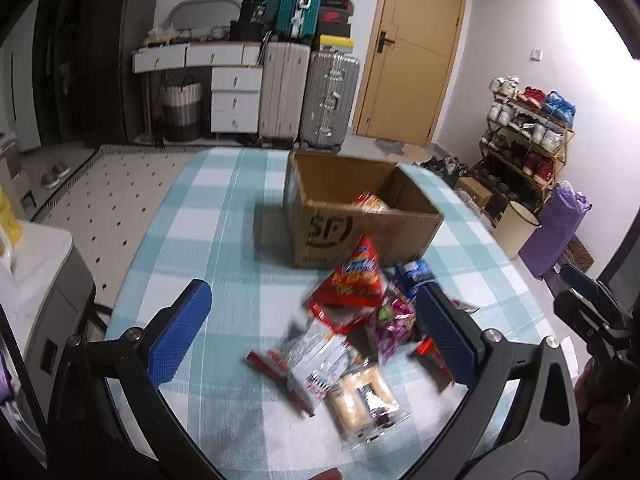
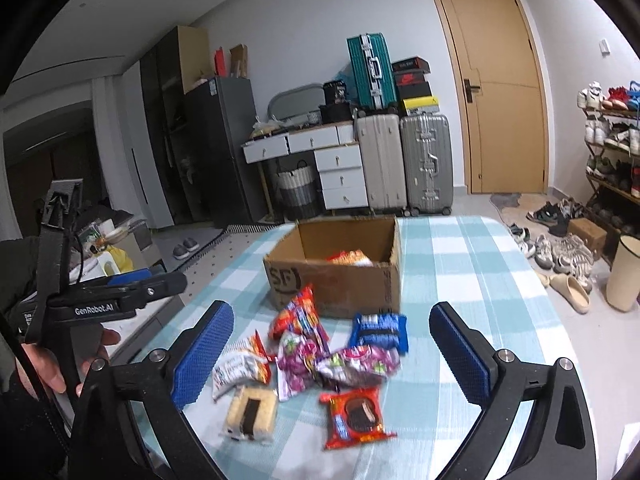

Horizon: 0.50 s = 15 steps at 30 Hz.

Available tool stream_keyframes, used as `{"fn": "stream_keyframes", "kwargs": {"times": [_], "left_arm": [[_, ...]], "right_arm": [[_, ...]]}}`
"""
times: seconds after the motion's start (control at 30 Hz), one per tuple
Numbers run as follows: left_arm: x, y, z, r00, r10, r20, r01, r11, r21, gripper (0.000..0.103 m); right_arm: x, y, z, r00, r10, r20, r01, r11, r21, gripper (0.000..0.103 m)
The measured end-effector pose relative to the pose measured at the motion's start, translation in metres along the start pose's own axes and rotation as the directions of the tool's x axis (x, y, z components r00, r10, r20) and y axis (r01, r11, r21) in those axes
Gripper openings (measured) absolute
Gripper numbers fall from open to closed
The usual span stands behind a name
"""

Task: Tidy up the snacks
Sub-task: 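Move both tools back toward the remaining snack pile, then lower the right gripper onto the Oreo pack and close it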

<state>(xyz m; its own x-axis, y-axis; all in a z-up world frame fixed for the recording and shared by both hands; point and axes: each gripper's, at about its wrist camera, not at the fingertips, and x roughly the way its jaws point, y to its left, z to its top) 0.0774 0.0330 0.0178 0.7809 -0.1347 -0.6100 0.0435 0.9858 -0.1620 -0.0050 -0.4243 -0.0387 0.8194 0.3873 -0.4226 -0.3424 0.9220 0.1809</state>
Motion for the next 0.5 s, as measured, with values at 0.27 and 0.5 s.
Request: {"fn": "stream_keyframes", "kwargs": {"times": [0.27, 0.5], "left_arm": [[0.022, 0.011, -0.023, 0.999, 0.012, -0.037, -0.013, 1.000, -0.017, 0.102], [0.044, 0.012, -0.042, 0.998, 0.012, -0.067, -0.012, 1.000, 0.000, 0.102]], "right_arm": [[0.019, -0.008, -0.028, 0.998, -0.015, -0.063, 0.017, 1.000, 0.024, 0.100], [0.039, -0.011, -0.052, 0.993, -0.025, -0.117, 0.027, 1.000, 0.016, 0.100]]}}
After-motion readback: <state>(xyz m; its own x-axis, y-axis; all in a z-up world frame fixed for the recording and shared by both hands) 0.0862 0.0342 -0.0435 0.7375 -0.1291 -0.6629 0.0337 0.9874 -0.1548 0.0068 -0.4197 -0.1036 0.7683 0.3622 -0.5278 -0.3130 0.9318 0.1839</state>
